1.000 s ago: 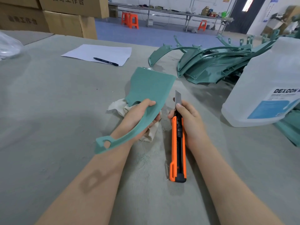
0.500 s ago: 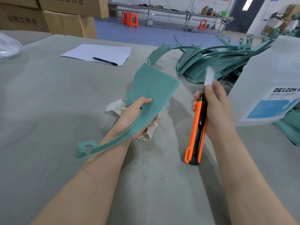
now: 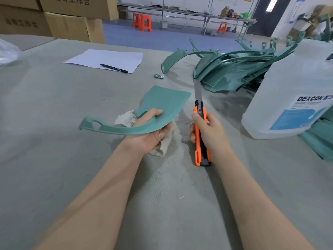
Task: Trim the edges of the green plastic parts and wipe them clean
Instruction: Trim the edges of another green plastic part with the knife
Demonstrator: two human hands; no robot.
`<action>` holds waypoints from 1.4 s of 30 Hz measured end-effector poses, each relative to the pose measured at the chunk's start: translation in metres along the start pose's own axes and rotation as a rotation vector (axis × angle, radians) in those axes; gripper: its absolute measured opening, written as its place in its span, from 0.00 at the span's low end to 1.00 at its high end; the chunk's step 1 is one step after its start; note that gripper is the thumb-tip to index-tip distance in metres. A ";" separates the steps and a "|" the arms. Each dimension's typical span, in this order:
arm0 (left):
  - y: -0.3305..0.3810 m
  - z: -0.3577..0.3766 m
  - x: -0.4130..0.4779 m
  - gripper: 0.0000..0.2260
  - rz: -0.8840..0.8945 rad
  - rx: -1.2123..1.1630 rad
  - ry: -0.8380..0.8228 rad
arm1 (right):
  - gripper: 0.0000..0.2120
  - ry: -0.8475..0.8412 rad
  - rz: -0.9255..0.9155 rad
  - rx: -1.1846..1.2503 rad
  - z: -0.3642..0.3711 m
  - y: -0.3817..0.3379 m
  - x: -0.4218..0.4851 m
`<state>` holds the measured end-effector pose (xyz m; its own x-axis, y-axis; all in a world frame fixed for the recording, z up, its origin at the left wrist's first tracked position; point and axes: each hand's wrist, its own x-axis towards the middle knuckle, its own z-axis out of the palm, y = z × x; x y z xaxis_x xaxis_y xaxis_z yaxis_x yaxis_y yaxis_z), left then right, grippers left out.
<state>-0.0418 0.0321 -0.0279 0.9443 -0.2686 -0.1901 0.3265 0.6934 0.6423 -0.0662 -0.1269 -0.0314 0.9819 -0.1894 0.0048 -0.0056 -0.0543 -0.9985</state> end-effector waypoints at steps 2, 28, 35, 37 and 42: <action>0.000 0.000 0.000 0.09 -0.008 -0.020 0.009 | 0.08 -0.035 0.010 0.105 -0.002 -0.002 0.000; 0.007 -0.001 -0.005 0.08 -0.065 -0.141 0.051 | 0.15 -0.175 -0.002 0.105 -0.006 -0.006 -0.002; 0.007 -0.003 -0.004 0.08 -0.055 -0.168 0.046 | 0.15 -0.179 -0.019 0.061 -0.005 -0.006 -0.003; 0.006 -0.003 -0.004 0.08 -0.046 -0.171 0.042 | 0.15 -0.174 -0.019 0.057 -0.003 -0.006 -0.004; 0.002 -0.001 -0.004 0.06 0.000 -0.224 0.053 | 0.17 -0.058 0.004 0.025 0.016 -0.008 -0.003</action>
<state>-0.0445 0.0353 -0.0268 0.9431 -0.2375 -0.2327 0.3221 0.8259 0.4627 -0.0663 -0.1101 -0.0241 0.9912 -0.1325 -0.0014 -0.0054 -0.0293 -0.9996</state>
